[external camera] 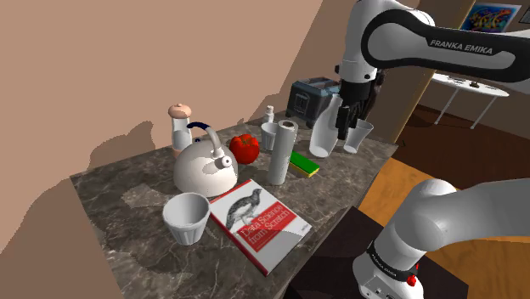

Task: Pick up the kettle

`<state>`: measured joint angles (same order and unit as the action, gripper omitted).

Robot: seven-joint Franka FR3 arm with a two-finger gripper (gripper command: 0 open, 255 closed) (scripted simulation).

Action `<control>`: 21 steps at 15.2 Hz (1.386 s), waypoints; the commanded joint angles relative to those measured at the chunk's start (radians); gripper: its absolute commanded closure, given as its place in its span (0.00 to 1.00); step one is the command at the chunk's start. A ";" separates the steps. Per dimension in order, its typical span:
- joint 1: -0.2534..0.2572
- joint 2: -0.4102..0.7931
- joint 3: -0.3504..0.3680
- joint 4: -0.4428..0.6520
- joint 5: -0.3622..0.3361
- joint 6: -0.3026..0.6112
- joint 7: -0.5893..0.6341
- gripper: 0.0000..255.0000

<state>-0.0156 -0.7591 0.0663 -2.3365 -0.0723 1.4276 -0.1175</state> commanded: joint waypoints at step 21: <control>0.065 0.607 0.317 0.490 0.181 0.071 0.487 0.00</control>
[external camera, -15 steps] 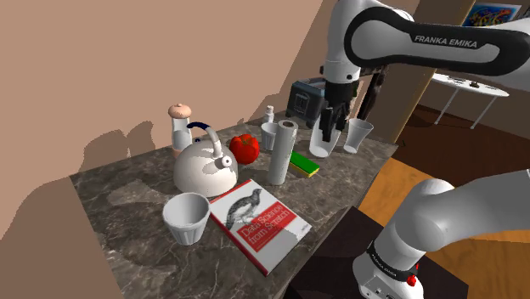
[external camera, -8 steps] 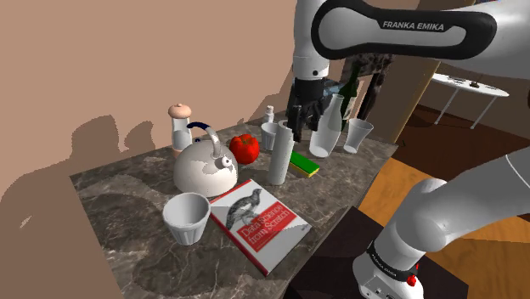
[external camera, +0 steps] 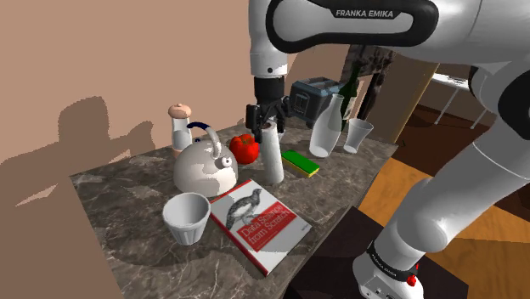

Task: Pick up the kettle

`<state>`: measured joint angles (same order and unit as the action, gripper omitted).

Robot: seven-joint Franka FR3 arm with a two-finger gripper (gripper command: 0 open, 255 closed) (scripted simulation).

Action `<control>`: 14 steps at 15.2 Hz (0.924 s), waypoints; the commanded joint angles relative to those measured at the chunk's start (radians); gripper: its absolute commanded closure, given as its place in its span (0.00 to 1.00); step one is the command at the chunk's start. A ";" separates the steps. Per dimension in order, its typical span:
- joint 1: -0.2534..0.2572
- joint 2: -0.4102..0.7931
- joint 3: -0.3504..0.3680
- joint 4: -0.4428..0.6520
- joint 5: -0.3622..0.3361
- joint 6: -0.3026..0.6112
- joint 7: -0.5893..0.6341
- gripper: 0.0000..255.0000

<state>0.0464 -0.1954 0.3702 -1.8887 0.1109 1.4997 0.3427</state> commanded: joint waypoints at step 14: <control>0.099 0.435 0.094 0.416 -0.081 -0.003 0.258 0.00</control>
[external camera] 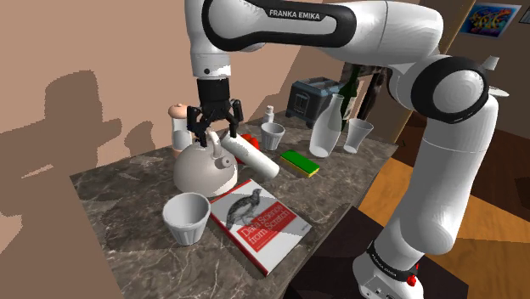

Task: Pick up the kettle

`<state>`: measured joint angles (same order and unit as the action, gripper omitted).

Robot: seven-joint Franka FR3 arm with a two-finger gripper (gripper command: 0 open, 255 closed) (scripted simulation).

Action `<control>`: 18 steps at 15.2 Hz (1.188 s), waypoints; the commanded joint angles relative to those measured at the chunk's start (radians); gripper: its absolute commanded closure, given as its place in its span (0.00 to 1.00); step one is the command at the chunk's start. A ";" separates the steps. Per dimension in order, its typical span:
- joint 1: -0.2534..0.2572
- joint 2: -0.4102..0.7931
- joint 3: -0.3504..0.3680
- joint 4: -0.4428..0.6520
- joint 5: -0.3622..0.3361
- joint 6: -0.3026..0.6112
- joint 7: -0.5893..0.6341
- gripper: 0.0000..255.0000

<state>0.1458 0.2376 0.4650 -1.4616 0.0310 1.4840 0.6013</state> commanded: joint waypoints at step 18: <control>-0.002 0.001 0.000 -0.020 0.000 0.021 -0.002 1.00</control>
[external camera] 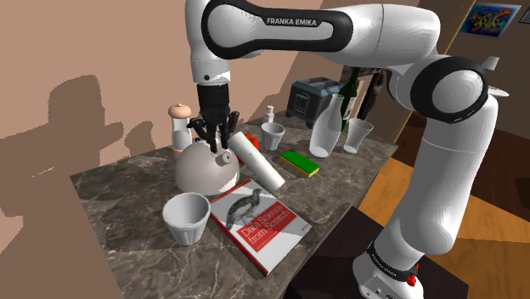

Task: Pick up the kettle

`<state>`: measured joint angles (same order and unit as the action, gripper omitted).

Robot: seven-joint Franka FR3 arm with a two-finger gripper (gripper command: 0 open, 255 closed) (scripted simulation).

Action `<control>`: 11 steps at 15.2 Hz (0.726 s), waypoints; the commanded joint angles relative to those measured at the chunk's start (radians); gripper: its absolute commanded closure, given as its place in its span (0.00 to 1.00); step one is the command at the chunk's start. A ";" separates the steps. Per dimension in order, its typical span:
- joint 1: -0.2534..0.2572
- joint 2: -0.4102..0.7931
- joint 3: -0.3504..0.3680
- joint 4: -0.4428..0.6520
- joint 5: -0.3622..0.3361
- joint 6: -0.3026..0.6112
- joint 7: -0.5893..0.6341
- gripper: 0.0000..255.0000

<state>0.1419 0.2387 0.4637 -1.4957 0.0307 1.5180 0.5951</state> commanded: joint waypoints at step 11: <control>0.022 0.040 0.007 0.215 -0.014 -0.177 0.030 1.00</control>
<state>0.1600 0.2715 0.4693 -1.3053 0.0191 1.3581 0.6212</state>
